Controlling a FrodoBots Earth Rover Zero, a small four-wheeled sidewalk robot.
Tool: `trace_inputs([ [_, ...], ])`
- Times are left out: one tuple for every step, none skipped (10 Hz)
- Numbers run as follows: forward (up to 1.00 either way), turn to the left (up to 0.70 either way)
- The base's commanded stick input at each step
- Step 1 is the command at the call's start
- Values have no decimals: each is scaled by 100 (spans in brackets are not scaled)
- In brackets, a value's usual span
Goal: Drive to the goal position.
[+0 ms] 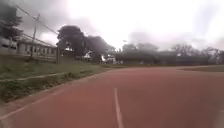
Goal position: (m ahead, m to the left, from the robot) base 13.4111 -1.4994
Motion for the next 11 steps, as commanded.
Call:
trace_inputs([
  [70,1],
  [70,1],
  [70,1],
  [70,1],
  [70,1],
  [70,1],
  [70,1],
  [70,1],
  [70,1],
  [70,1],
  [70,1],
])
